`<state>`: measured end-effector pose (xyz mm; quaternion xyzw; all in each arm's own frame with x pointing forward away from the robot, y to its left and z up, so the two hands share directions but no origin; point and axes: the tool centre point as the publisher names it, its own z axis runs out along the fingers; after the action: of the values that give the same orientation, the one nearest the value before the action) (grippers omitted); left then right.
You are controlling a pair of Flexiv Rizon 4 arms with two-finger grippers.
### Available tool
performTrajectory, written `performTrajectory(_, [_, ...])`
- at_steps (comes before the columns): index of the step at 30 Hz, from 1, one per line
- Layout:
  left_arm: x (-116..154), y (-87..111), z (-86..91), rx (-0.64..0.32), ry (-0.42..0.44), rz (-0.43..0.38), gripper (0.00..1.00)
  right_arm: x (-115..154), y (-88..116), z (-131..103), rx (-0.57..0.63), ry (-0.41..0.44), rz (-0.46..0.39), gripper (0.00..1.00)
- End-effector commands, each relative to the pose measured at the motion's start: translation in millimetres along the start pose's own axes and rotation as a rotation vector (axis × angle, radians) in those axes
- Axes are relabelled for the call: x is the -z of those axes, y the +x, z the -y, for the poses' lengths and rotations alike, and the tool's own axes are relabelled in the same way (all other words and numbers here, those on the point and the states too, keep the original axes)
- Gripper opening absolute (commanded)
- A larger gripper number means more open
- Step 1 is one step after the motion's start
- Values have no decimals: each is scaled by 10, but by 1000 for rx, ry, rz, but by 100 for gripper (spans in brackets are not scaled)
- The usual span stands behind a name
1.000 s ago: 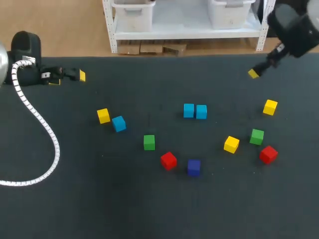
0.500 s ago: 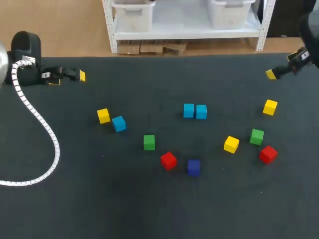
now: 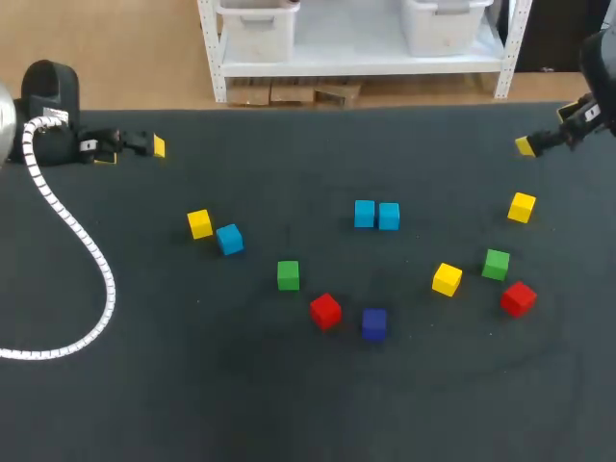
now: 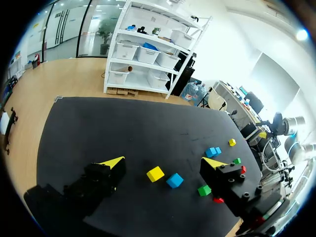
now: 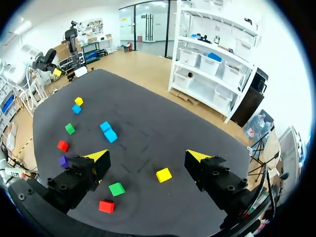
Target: Place the blue cubes, place green cubes on the blue cubes, place the yellow cubes on the green cubes, then place the red cubes on the yellow cubes, and place purple cube on the red cubes.
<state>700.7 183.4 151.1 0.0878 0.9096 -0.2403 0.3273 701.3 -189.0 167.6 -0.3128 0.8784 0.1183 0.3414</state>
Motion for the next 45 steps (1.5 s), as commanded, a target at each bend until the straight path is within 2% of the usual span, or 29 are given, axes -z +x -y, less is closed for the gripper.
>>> performTrajectory(1, [0, 7, -11, -1, 4, 4, 100, 10, 3, -10, 0, 5, -1, 100])
performTrajectory(7, [0, 7, -11, -1, 4, 4, 100, 10, 3, -10, 0, 5, -1, 100])
performTrajectory(11, [-75, 4, 157, -135, -54, -100, 100, 10, 3, -10, 0, 5, -1, 100])
performTrajectory(20, [-248, 95, 594, -449, -56, -319, 100, 10, 3, -10, 0, 5, -1, 100])
performTrajectory(22, [-293, 156, 677, -536, -60, -381, 100, 10, 3, -10, 0, 5, -1, 100])
performTrajectory(24, [-349, 224, 722, -579, -64, -433, 100, 10, 3, -10, 0, 5, -1, 100])
performTrajectory(29, [-596, 500, 698, -661, -104, -611, 100, 10, 3, -10, 0, 5, -1, 100])
performTrajectory(33, [-790, 737, 689, -704, -79, -723, 100, 10, 3, -10, 0, 5, -1, 100])
performTrajectory(35, [-878, 828, 691, -755, -67, -762, 100, 10, 3, -10, 0, 5, -1, 100])
performTrajectory(38, [-997, 924, 662, -848, -89, -794, 100, 10, 3, -10, 0, 5, -1, 100])
performTrajectory(45, [-1121, 1004, 583, -940, -47, -825, 100, 10, 3, -10, 0, 5, -1, 100])
